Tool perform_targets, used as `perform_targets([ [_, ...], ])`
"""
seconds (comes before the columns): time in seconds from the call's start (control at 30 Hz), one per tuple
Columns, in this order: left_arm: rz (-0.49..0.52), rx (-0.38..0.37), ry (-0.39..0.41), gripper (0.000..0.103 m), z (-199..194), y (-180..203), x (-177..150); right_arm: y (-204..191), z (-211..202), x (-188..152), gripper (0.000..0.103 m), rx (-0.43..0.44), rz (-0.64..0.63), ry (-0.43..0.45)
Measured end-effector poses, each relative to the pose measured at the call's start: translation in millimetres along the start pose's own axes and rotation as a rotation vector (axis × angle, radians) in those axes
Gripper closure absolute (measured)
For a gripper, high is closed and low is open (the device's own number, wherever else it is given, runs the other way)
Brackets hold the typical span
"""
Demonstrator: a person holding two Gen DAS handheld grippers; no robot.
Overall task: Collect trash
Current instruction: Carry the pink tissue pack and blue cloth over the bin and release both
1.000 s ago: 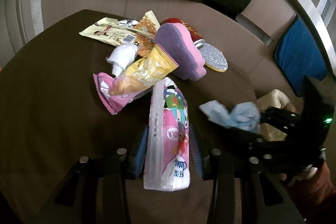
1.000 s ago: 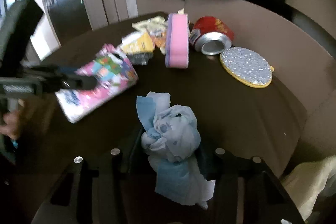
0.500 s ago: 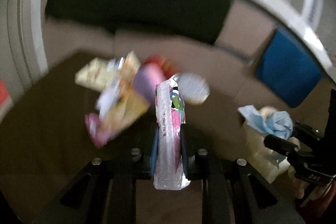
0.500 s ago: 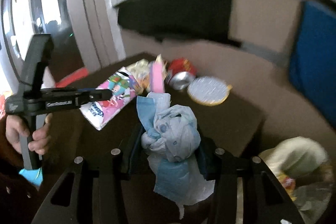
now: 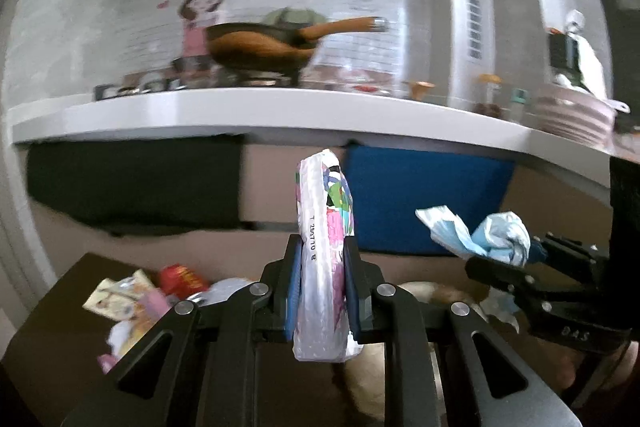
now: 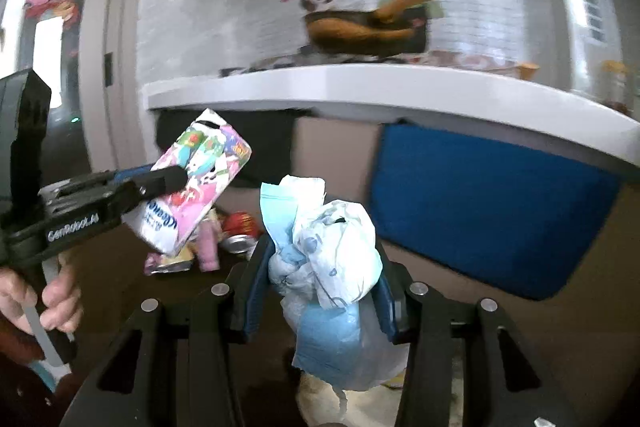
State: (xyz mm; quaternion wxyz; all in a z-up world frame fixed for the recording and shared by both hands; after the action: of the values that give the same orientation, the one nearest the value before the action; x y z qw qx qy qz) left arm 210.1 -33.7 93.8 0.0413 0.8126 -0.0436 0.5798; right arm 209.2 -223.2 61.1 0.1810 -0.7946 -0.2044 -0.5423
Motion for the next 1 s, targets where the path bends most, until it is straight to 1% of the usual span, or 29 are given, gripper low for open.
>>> perform_targets([
  [0.13,0.043,-0.038,0.032,0.083,-0.9,39.6,4.0,24.9,-24.2,0.6,0.061,-0.083,0.021,0.019],
  [0.23,0.050,-0.072,0.012,0.083,4.6,62.4,2.1,39.1,-36.9,-2.2,0.061,-0.119,0.041,0.027],
  [0.4,0.072,-0.093,-0.031,0.083,16.4,87.8,-10.5,58.8,-40.8,-12.3,0.061,-0.144,0.082,0.026],
  [0.6,0.060,-0.118,-0.092,0.083,38.3,96.1,-23.6,78.9,-37.5,-30.3,0.061,-0.143,0.156,0.014],
  [0.8,0.041,-0.145,-0.136,0.083,57.1,101.1,-41.2,88.2,-27.4,-43.2,0.060,-0.202,0.133,-0.026],
  [0.9,0.033,-0.166,-0.175,0.083,68.3,104.1,-50.1,89.8,-24.5,-48.0,0.060,-0.192,0.140,-0.035],
  [1.0,0.027,-0.176,-0.189,0.083,74.2,105.3,-57.5,94.0,-21.9,-54.1,0.060,-0.197,0.148,-0.041],
])
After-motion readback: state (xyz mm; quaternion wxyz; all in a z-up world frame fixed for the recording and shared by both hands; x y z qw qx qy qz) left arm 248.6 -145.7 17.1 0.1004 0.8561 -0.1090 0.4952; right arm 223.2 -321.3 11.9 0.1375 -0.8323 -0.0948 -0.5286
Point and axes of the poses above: each gripper's, at about its wrist camera, not at the fingertips, and z roughly the way its jaws point, y to its right, x to its top, the point moved 3 cm from there along z, roughly the way its jaws point, and after that the axes turned 10 degrees about x, right-handed, at the moved point
